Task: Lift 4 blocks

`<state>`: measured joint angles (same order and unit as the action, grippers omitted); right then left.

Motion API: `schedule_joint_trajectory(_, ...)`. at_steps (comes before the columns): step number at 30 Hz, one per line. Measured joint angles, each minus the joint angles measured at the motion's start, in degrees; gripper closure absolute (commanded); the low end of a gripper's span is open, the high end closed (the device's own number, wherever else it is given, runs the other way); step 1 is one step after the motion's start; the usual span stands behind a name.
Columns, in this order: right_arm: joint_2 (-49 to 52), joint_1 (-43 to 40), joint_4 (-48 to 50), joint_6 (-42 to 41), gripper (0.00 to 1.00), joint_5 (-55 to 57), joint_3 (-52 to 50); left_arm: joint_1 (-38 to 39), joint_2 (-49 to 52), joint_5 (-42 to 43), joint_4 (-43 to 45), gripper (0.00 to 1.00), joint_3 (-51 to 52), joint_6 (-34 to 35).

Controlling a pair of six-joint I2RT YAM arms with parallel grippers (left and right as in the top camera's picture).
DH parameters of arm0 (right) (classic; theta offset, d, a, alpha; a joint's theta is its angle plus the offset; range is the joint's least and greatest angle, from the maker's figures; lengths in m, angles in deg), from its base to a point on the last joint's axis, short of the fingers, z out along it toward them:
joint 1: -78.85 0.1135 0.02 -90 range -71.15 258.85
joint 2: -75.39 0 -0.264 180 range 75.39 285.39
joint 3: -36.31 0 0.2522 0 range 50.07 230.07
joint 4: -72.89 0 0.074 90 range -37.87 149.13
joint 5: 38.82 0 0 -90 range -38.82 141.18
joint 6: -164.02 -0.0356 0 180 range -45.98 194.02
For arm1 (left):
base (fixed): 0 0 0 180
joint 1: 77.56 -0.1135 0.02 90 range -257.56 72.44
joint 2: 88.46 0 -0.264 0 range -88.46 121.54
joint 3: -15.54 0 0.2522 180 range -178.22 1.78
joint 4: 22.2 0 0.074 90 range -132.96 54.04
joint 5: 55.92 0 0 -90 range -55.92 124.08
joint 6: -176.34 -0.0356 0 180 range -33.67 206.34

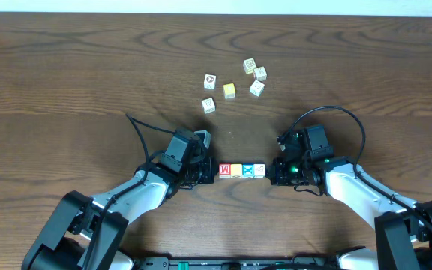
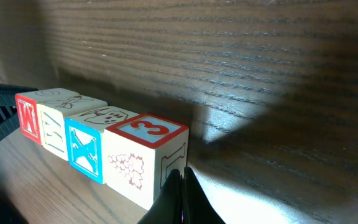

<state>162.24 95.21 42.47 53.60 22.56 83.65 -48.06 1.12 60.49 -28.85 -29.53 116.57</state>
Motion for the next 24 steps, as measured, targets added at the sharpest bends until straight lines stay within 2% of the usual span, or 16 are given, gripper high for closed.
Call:
schedule_joint_trajectory(10, 0.00, 0.00, 0.11, 0.48, 0.99, 0.39, 0.00, 0.00, 0.00, 0.00, 0.00, 0.93, 0.00, 0.00)
schedule_joint_trajectory(24, 0.00, 0.02, 0.00, 1.05, 0.99, 6.49, 0.00, 0.85, 0.00, 0.28, 0.26, 0.93, 0.00, 0.00)
